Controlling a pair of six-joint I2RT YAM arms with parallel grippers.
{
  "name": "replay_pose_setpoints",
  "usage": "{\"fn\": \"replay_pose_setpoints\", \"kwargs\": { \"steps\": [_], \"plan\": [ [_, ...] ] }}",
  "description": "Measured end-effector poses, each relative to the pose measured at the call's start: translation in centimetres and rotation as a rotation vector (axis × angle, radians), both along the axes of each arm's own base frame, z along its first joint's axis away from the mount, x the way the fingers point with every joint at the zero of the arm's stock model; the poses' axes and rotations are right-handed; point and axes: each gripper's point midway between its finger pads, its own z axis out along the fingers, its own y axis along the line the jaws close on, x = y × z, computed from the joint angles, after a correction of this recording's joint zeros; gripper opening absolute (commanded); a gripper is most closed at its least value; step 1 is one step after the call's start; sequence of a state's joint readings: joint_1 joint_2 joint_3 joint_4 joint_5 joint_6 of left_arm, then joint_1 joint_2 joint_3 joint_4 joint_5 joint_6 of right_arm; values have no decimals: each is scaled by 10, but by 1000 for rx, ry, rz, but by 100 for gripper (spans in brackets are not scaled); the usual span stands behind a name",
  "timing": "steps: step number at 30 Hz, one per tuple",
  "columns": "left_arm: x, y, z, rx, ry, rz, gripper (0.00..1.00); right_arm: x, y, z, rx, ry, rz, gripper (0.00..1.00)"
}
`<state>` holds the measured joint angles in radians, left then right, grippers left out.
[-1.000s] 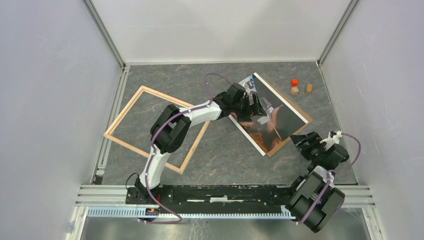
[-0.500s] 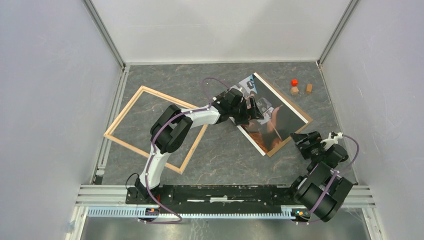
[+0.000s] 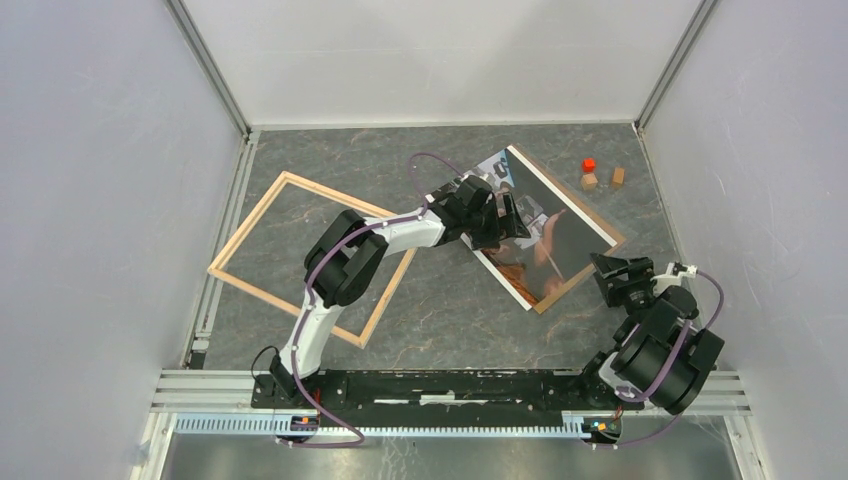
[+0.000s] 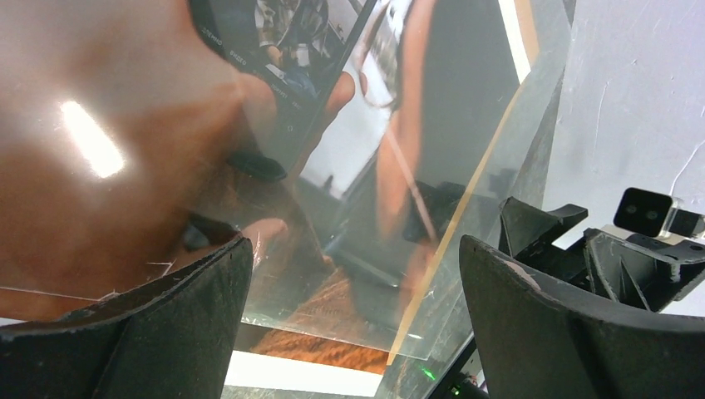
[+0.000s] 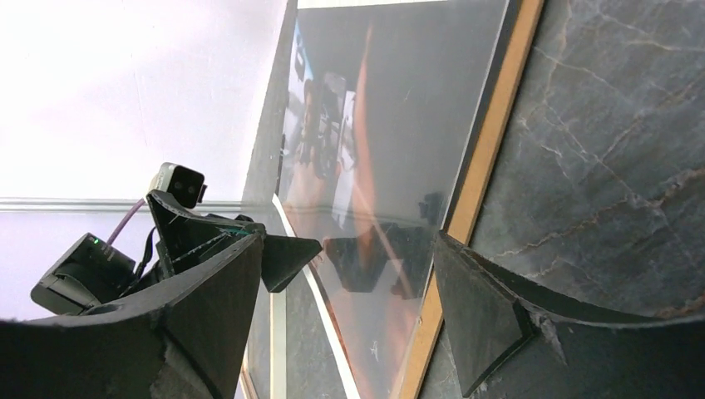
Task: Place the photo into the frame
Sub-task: Pick up the photo frame item at the center of the board.
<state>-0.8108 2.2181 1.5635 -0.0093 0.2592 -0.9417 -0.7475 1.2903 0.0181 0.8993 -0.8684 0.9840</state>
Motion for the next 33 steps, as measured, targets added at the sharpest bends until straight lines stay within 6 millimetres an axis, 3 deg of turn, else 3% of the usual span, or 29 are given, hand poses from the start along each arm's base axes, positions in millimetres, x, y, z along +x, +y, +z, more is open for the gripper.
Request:
{"fn": "replay_pose_setpoints", "kwargs": {
  "steps": [3, 8, 22, 33],
  "plan": [
    [-1, -1, -1, 9, 4, 0, 100, 0, -1, -1, -10, 4, -4, 82],
    [0, -3, 0, 18, 13, -2, 100, -12, 0, -27, -44, 120, -19, 83],
    [4, -11, -3, 26, 31, -12, 100, -6, -7, -29, -67, 151, 0, 82],
    [5, -12, -3, 37, 43, -12, 100, 2, 11, -28, -14, 137, 39, 80]
  ]
}}
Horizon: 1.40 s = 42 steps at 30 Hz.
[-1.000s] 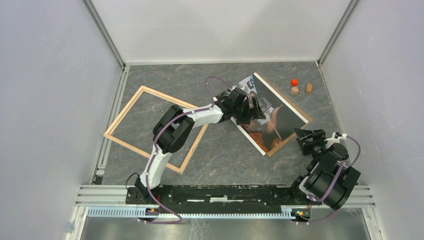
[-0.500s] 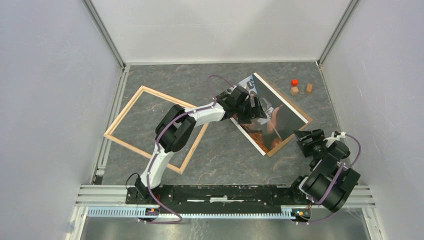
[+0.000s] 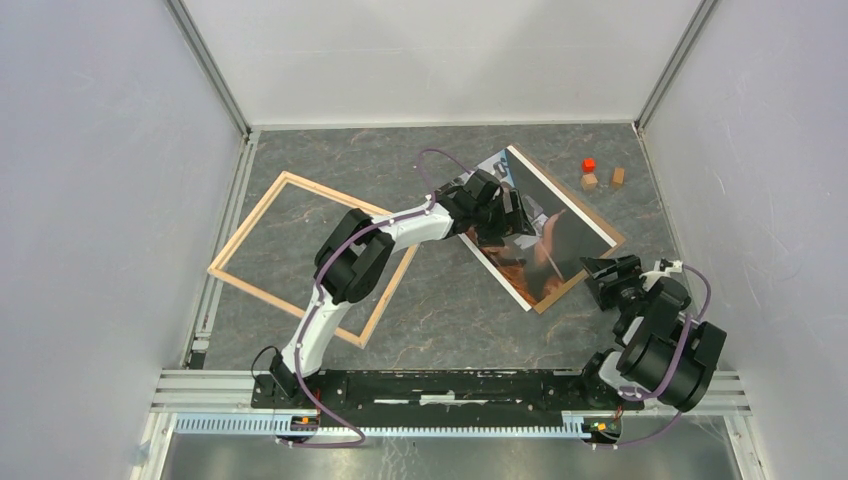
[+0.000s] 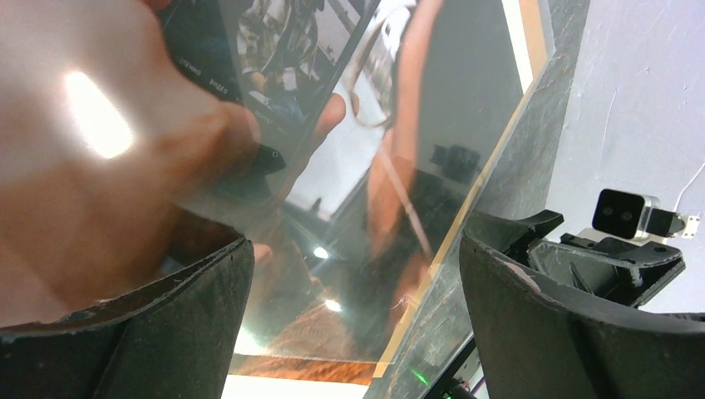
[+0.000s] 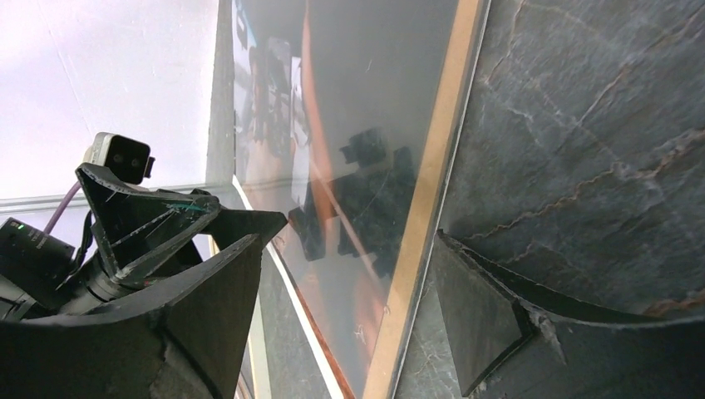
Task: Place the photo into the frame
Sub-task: Pick up the photo frame item at the center of the board.
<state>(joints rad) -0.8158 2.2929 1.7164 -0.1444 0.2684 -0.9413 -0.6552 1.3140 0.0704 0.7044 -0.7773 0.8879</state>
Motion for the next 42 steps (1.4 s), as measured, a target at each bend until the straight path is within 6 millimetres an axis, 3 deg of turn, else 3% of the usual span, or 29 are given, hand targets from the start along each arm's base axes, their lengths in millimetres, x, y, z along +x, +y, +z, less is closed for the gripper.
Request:
{"fn": "replay_pose_setpoints", "kwargs": {
  "steps": [10, 20, 27, 30, 42],
  "plan": [
    [3, -3, -1, 6, 6, 0, 100, -8, 16, 2, 55, 7, 11, 78],
    [2, -3, -1, 7, 6, -2, 100, -12, 17, 8, 35, 19, 15, 80],
    [-1, -13, 0, 3, 15, -40, 100, -2, -7, 19, -135, 37, -7, 81],
    [-3, -15, -1, 7, 7, -53, 100, -3, -17, 14, -188, 77, -33, 82],
    [-20, -25, -1, 56, -44, -112, 100, 19, -52, 21, -282, 117, -89, 82]
  ]
}}
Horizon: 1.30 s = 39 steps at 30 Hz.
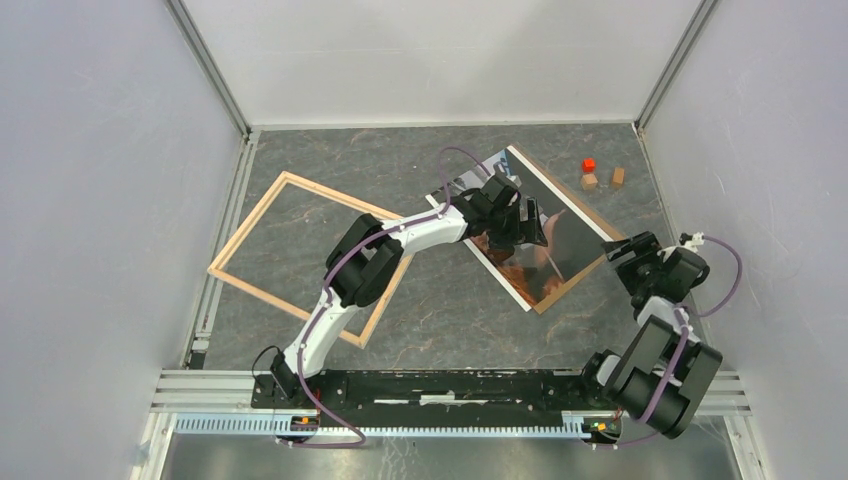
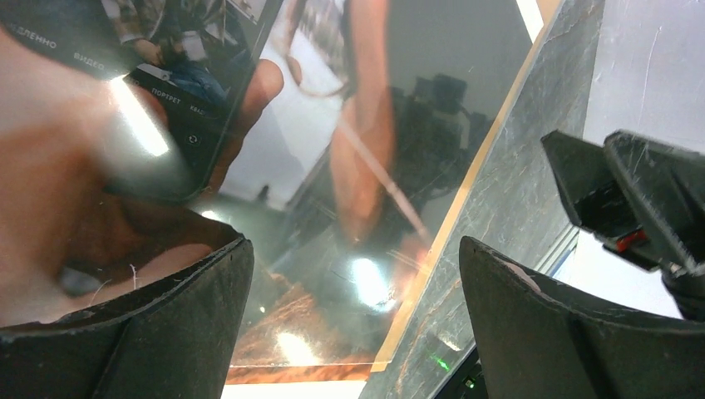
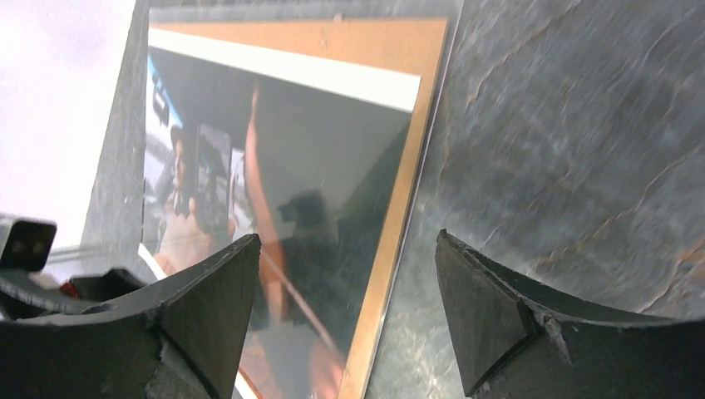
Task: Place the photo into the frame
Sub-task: Pick up the photo frame item at the center of the board.
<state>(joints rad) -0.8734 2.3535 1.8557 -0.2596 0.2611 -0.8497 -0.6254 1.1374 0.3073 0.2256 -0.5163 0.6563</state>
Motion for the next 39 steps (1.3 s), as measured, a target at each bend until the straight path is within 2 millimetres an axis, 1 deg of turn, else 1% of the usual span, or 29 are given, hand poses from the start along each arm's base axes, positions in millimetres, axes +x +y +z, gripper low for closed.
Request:
{"fn": "replay_pose_setpoints", "kwargs": {
  "steps": [5, 8, 11, 14, 18, 23, 29, 39],
  "plan": [
    [-1, 0, -1, 9, 8, -2, 100, 19, -27, 6, -49, 4, -61, 81],
    [-1, 0, -1, 14, 11, -3, 100, 28, -41, 5, -75, 9, -94, 80],
    [-2, 1, -1, 23, 10, -9, 100, 42, -54, 0, -80, 18, -110, 76],
    [-2, 2, -2, 26, 5, -15, 100, 52, -61, -13, -54, 47, -113, 75],
    [-2, 2, -2, 29, 0, -20, 100, 61, -66, -25, -23, 76, -110, 75],
    [-2, 2, -1, 29, 0, -19, 100, 68, -70, -22, -25, 59, -107, 75],
    [-3, 4, -1, 39, 6, -19, 100, 75, -73, -25, -15, 44, -96, 75],
    [-2, 5, -2, 45, 13, -19, 100, 93, -72, -23, 19, -38, -55, 74]
  ]
}}
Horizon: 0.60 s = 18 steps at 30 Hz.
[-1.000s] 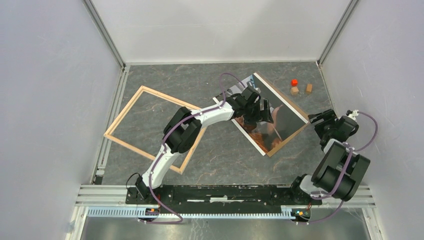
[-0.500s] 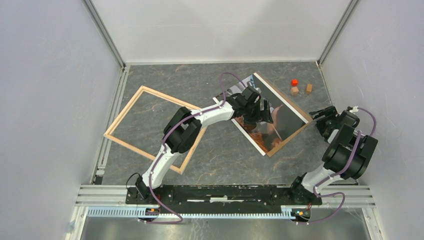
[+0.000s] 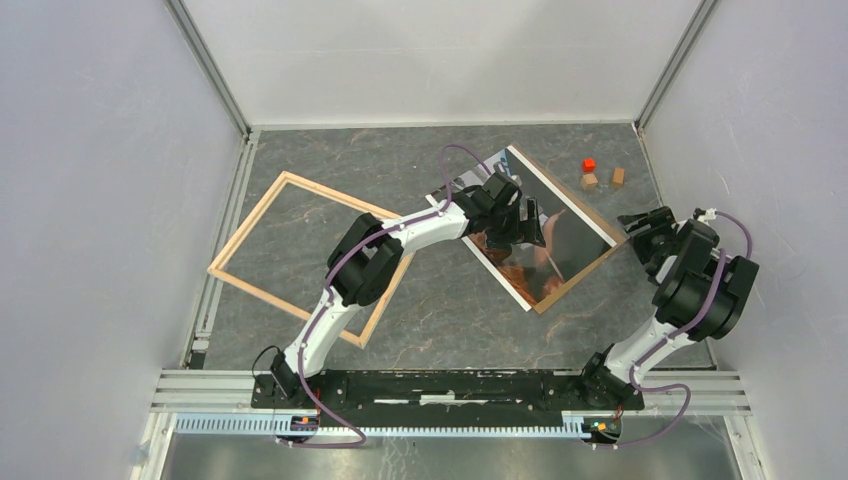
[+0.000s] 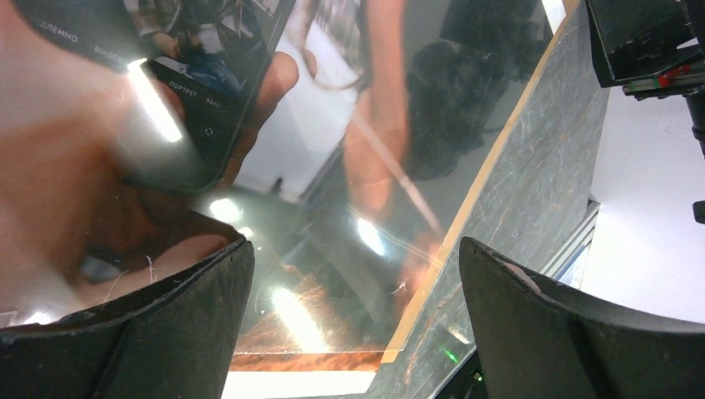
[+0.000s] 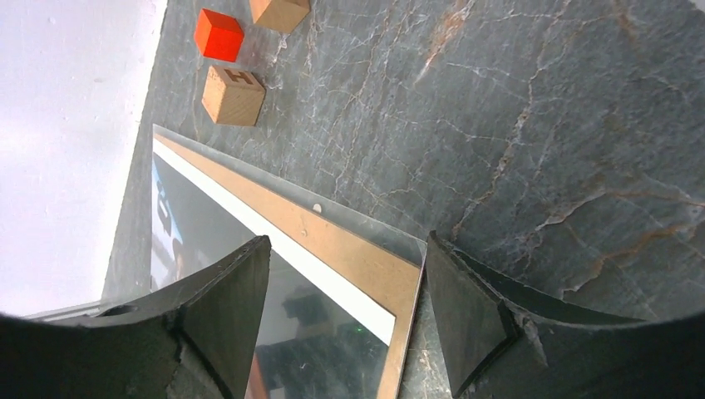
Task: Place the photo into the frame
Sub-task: Pick up the photo frame item at the center of the board.
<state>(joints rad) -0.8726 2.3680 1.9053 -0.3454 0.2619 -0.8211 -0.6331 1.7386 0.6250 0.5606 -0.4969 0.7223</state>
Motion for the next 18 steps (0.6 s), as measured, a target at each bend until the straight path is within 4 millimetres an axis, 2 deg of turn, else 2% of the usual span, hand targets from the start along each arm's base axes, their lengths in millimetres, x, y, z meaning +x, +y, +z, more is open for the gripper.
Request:
{"fn": "replay_pose_setpoints", "kwargs": {
  "steps": [10, 18],
  "plan": [
    [1, 0, 0, 0, 1, 0, 100, 7, 14, 23, 50, -138, 45, 71],
    [1, 0, 0, 1, 1, 0, 100, 13, 27, 31, 80, -191, 67, 68]
  ]
}}
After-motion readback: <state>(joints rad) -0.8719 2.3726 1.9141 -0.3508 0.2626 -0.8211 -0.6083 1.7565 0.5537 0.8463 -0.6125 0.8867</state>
